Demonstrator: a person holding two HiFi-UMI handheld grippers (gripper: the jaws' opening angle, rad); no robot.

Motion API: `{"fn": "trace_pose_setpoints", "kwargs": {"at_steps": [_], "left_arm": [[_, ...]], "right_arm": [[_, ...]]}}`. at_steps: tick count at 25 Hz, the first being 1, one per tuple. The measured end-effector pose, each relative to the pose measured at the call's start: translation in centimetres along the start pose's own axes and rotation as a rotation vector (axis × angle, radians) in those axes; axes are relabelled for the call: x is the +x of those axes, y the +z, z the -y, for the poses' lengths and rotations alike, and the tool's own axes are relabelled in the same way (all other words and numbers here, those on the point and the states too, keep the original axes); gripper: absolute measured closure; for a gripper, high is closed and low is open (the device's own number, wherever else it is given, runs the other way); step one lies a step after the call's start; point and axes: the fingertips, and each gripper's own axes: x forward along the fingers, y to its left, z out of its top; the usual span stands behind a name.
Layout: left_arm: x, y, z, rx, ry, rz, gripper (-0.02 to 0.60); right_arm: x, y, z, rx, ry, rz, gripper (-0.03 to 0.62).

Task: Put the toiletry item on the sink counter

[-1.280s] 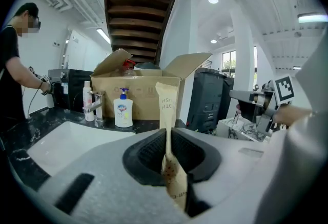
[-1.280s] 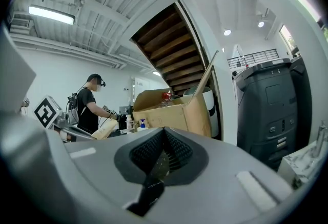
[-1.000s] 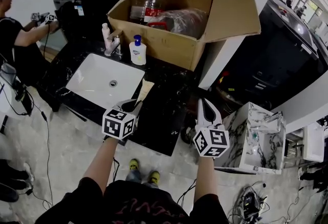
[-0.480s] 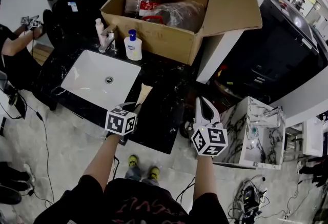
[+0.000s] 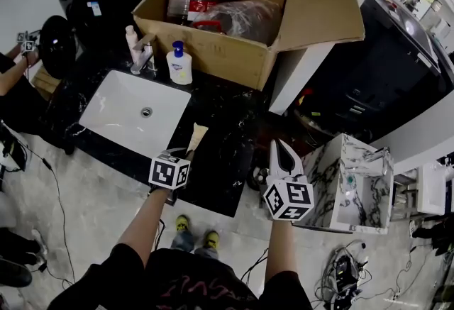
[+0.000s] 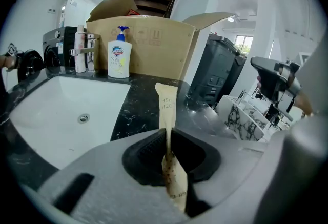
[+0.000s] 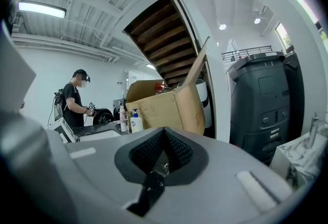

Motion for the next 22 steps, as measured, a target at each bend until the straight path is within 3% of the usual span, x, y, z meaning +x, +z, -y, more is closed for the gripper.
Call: {"fn": "trace_pose_setpoints", "kwargs": {"at_steps": [10,22], "left_arm": [[0.8,-0.5,-0.2,0.025,0.006,-0.038,0.535],[-0.1,-0.1,0.0,0.029,-0.048,-0.005,0.46]], "right_arm": [[0.2,-0.5,0.2,0.005,-0.019,-0.013,0.591],[0.1,0.1,-0.9,-0.001,-0.02,-0.002,0.591]]}}
